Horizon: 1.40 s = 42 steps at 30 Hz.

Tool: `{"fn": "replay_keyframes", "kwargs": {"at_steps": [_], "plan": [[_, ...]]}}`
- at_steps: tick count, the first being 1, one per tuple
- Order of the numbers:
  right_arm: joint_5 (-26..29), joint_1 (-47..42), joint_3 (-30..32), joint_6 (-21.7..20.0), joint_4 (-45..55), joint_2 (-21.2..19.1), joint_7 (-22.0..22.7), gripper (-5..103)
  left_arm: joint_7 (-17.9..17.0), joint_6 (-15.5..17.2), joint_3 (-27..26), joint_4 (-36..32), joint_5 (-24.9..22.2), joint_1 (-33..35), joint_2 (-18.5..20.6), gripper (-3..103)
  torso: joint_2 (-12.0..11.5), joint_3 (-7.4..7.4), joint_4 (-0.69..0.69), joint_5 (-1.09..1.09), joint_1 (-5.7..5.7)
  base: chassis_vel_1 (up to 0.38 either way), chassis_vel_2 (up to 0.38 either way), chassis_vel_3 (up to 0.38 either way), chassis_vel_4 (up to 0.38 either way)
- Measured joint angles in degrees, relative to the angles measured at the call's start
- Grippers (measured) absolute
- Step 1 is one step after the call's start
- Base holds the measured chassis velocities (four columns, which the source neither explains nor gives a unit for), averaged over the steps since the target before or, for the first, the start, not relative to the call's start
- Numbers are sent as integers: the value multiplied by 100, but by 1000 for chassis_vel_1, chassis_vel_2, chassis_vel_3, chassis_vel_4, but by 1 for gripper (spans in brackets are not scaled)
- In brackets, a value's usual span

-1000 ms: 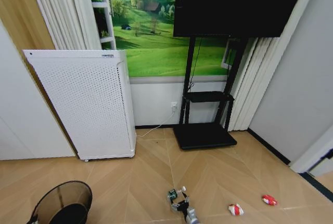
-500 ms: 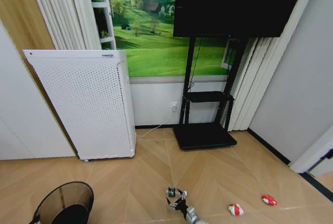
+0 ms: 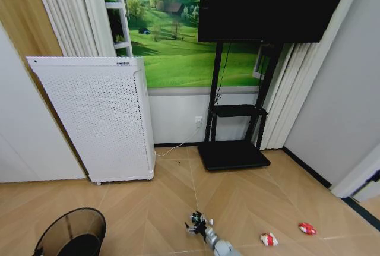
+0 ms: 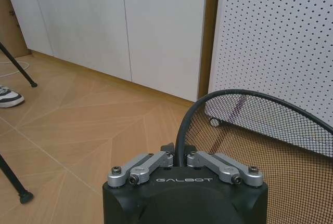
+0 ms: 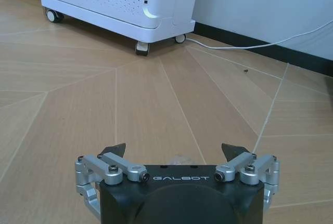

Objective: Pick up the trash bin and place the garbage on the floor into it.

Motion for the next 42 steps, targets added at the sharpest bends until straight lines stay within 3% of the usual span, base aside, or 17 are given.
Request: {"fn": "replay_keyframes", "kwargs": {"at_steps": [12, 19, 35, 42], "plan": [[-277, 171, -186, -260, -354, 21, 246, 100, 0, 0, -55, -133, -129, 53, -43, 6, 0, 0, 0, 0, 0, 0, 0, 0, 0], [-342, 166, -330, -610, -358, 102, 704, 100, 0, -1, -74, -202, -168, 88, -72, 6, 0, 0, 0, 0, 0, 0, 0, 0, 0], [493, 329, -680, -1447, -467, 251, 655, 100, 6, -1, -106, -252, -222, 106, -93, 6, 0, 0, 0, 0, 0, 0, 0, 0, 0], [537, 410, -714, -1653, -565, 265, 647, 100, 2, 1, -116, -261, -244, 106, -77, 6, 0, 0, 0, 0, 0, 0, 0, 0, 0]]}}
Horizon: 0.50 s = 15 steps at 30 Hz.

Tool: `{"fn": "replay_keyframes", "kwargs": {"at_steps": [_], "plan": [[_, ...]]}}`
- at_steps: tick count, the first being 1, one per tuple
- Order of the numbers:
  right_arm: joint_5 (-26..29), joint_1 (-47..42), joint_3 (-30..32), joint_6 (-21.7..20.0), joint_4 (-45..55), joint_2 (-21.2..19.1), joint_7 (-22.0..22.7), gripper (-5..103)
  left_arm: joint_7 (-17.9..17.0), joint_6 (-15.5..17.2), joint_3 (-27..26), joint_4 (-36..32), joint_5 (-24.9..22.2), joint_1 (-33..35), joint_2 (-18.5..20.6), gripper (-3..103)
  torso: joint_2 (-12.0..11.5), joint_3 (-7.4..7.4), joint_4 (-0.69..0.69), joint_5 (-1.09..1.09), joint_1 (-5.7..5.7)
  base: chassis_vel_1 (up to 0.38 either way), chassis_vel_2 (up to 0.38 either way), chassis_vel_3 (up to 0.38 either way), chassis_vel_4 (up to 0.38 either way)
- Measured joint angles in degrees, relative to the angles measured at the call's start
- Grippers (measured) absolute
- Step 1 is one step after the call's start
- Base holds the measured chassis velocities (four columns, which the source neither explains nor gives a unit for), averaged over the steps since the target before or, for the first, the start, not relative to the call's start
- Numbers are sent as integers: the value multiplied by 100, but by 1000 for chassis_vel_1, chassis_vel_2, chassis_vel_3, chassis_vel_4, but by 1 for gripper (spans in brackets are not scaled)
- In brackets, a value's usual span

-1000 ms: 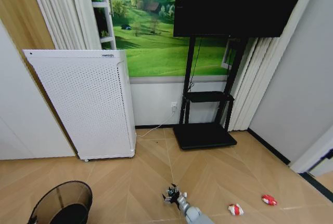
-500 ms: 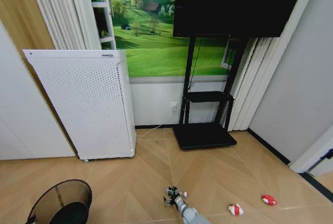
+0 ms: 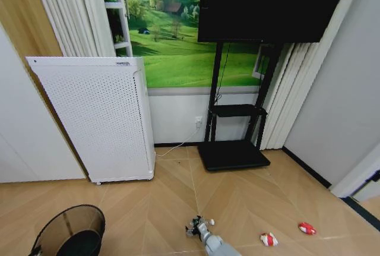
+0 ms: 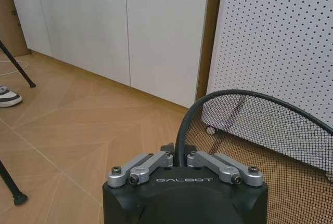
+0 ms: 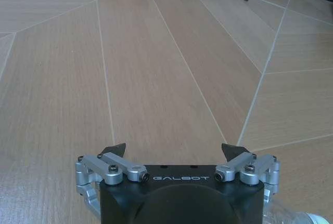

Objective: Pick up the trash bin and place the garbage on the floor into it.

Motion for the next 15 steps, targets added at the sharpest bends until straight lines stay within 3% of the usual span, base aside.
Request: {"fn": "replay_keyframes", "kwargs": {"at_steps": [8, 15], "plan": [[72, -55, -79, -28, 242, -87, 78, 100, -8, 10, 68, 27, 54, -58, -22, 6, 0, 0, 0, 0, 0, 0, 0, 0, 0], [93, -298, -275, 432, 825, -186, 267, 100, -21, 25, 164, 132, 163, -162, -10, 6, 0, 0, 1, 1, 0, 0, 0, 0, 0]]}}
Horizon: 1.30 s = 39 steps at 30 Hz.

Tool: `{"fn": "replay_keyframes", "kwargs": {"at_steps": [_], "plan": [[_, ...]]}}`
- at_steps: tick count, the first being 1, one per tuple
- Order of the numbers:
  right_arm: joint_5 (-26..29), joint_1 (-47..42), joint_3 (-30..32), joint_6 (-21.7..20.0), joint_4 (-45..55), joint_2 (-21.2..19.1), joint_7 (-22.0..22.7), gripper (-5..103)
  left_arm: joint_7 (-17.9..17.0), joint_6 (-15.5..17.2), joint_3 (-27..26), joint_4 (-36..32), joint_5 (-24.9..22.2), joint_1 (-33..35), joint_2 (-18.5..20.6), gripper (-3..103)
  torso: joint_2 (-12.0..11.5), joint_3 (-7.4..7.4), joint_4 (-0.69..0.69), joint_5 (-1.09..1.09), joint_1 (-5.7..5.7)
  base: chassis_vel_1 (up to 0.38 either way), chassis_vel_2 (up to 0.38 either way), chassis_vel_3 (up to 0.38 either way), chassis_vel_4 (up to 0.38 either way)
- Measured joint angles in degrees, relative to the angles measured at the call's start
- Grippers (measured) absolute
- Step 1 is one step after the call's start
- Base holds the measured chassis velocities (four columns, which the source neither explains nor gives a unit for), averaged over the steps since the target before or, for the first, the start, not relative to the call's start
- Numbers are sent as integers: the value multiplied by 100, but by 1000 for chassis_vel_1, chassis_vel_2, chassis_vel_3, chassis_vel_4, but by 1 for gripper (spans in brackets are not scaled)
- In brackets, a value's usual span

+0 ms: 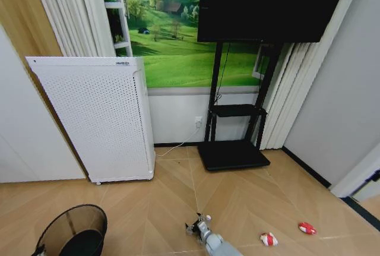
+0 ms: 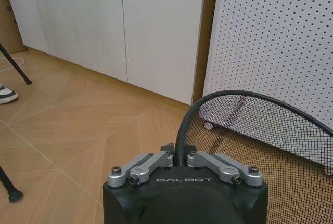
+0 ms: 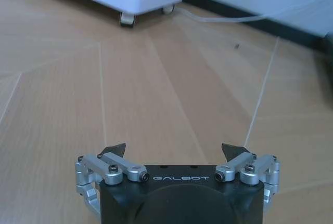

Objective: Pick up the trash bin and place the garbage on the floor into it.

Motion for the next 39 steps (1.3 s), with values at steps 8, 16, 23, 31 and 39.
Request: {"fn": "replay_keyframes", "kwargs": {"at_steps": [8, 16, 23, 31, 39], "plan": [[506, -451, -288, -711, 1386, -465, 567, 100, -32, 20, 104, 93, 104, -126, 64, 6, 0, -1, -1, 0, 0, 0, 0, 0, 0], [764, -681, -104, -1105, 1736, -954, 685, 100, -83, 47, 257, 172, 221, -298, 93, 6, 0, 0, -1, 0, 0, 0, 0, 0, 0], [783, -1094, 142, -1126, 2145, -1183, 646, 100, -112, 49, 435, 263, 417, -469, 14, 6, 0, 0, -1, 0, 0, 0, 0, 0, 0], [705, -1505, 249, -1109, 2547, -1274, 617, 100, -118, 42, 545, 308, 539, -557, -78, 6, 0, 0, 0, 0, 0, 0, 0, 0, 0], [583, -1709, 422, -1057, 2452, -1245, 603, 100, -111, -15, 567, 392, 573, -595, -97, 6, 0, 0, -1, -1, 0, 0, 0, 0, 0]]}}
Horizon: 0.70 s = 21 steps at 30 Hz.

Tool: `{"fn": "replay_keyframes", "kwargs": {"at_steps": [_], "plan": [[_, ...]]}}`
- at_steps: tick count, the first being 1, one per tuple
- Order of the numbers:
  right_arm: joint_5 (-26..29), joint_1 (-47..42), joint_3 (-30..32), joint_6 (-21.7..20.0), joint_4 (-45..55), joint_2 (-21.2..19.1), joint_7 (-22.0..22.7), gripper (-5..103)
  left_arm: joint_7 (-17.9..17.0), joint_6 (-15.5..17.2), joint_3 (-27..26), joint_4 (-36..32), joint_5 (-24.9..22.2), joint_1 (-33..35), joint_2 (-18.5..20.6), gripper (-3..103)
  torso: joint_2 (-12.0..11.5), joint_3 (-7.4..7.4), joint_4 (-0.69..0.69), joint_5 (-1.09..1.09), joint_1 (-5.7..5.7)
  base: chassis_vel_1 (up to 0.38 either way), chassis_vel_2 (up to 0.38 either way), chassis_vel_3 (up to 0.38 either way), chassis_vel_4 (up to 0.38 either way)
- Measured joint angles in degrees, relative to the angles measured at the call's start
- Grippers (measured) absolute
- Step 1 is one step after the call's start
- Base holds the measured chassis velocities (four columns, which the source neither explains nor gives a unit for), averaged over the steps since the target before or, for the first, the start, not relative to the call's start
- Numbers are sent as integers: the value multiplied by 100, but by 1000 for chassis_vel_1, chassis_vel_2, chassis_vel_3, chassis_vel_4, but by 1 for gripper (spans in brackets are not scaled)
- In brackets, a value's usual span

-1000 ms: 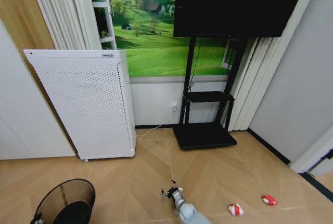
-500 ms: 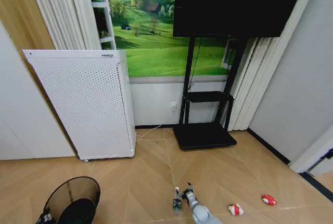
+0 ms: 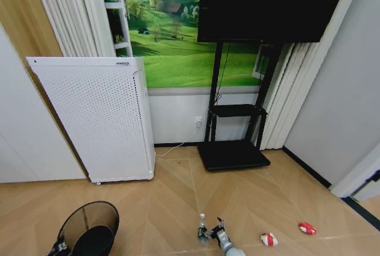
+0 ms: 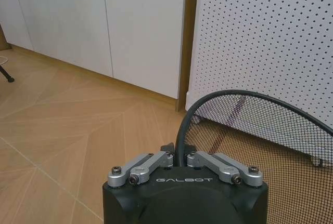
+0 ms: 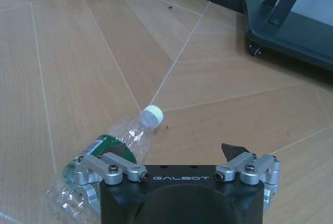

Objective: Pick up the trash bin and place the garbage on the floor into it.

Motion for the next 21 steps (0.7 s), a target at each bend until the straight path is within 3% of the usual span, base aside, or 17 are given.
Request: {"fn": "replay_keyframes", "kwargs": {"at_steps": [21], "plan": [[-73, -213, -132, 230, -39, 208, -189, 100, 42, -70, -63, 113, 0, 10, 80, 6, 0, 0, 0, 0, 0, 0, 0, 0, 0]]}}
